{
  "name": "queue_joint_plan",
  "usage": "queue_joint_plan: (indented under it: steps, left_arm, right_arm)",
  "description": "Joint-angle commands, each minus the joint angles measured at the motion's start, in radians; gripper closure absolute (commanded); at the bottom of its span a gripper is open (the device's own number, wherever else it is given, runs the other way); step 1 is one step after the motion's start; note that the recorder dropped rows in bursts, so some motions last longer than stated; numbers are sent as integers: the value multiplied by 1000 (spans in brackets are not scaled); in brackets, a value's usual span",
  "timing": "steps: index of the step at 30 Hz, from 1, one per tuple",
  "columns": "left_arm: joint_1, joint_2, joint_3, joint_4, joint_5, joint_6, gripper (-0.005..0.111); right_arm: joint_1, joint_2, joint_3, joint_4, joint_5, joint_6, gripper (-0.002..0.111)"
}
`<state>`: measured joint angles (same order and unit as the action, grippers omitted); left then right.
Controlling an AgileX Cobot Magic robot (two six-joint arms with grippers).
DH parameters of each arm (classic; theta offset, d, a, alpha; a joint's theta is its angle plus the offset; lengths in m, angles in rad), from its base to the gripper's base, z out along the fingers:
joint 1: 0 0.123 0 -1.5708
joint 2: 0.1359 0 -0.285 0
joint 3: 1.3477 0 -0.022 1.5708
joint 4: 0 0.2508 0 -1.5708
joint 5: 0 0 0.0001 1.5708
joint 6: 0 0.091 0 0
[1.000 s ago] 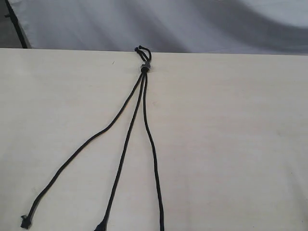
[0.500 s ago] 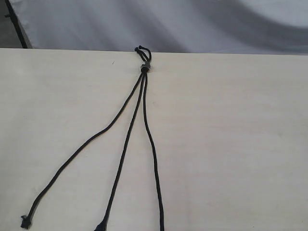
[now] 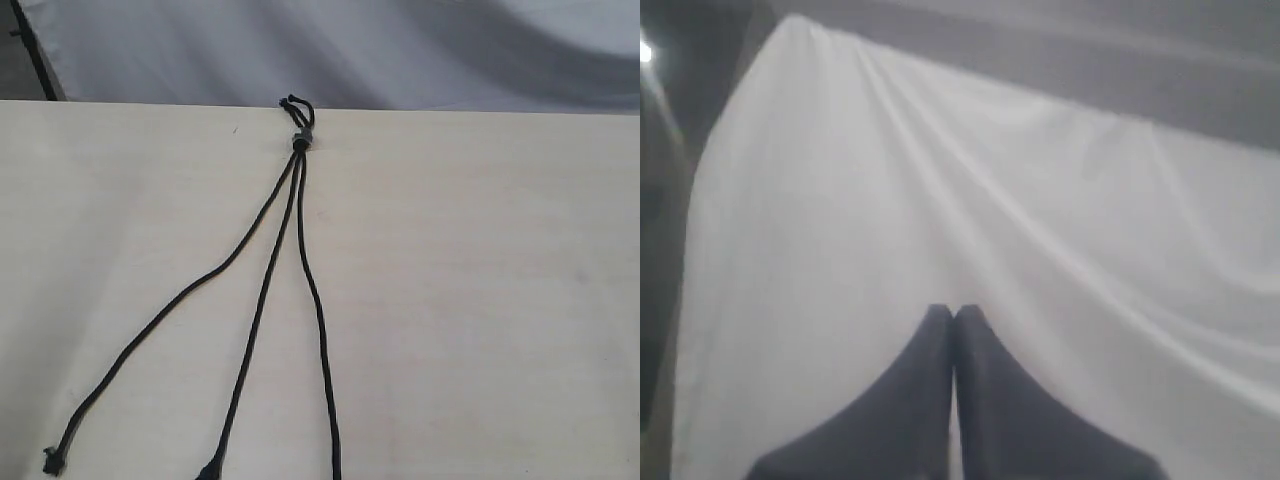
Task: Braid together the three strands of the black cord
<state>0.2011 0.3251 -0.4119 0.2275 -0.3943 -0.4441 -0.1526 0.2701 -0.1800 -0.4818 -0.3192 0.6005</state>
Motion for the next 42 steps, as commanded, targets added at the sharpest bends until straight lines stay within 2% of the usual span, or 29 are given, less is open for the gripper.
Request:
queue_joint_plan:
  steps: [1,3,4,8,10,12,13,16,19,22,27,31,33,35,38,39,40,42]
  left_arm:
    - [-5,199,-93,177,152,-90,107]
    - [-5,287,-110,233,161,-104,107]
    - [-5,319,-112,252,163,-104,107]
    - [-5,451,-112,270,168,-106,107]
    - [-5,494,-112,270,150,-106,107]
    - [-5,524,-112,270,123,-103,107]
    - [-5,533,-112,270,111,-103,107]
    - [-5,537,-123,287,110,-99,107]
    - [-5,537,-155,324,197,-88,107]
    - [-5,537,-186,324,329,-98,107]
    - [-5,537,-191,324,430,-98,107]
    - [-5,541,-191,317,479,-98,107]
    - [-5,560,-191,317,481,-98,107]
    - [-5,581,-191,317,472,-98,107]
    - [-5,629,-191,317,435,-98,107]
    - [-5,644,-191,317,424,-102,107]
    - [-5,657,-191,317,420,-102,107]
    - [-5,682,-202,312,429,-107,107]
  right_arm:
    - [-5,210,-7,-131,-108,76,20]
    - [-5,313,-16,-213,-171,124,20]
    - [0,372,-34,-307,-183,209,20]
    - [72,643,-189,-862,-257,677,24]
    - [129,775,-287,-1052,-327,831,37]
    - [202,894,-381,-1154,-340,924,55]
    - [258,965,-421,-1178,-319,950,67]
    - [404,1104,-516,-1194,-219,983,94]
    - [561,1222,-595,-1234,-95,1045,108]
    - [699,1318,-677,-1263,-4,1177,108]
    - [798,1451,-791,-1263,0,1246,108]
    - [806,1509,-837,-1263,19,1225,108]
    - [797,1512,-841,-1263,146,1169,108]
    - [790,1503,-841,-1263,390,1118,108]
    - [770,1503,-846,-1255,931,1056,108]
    - [754,1505,-855,-1203,1040,1015,108]
    - [727,1505,-877,-1083,1111,893,109]
    - [653,1501,-948,-701,1110,514,109]
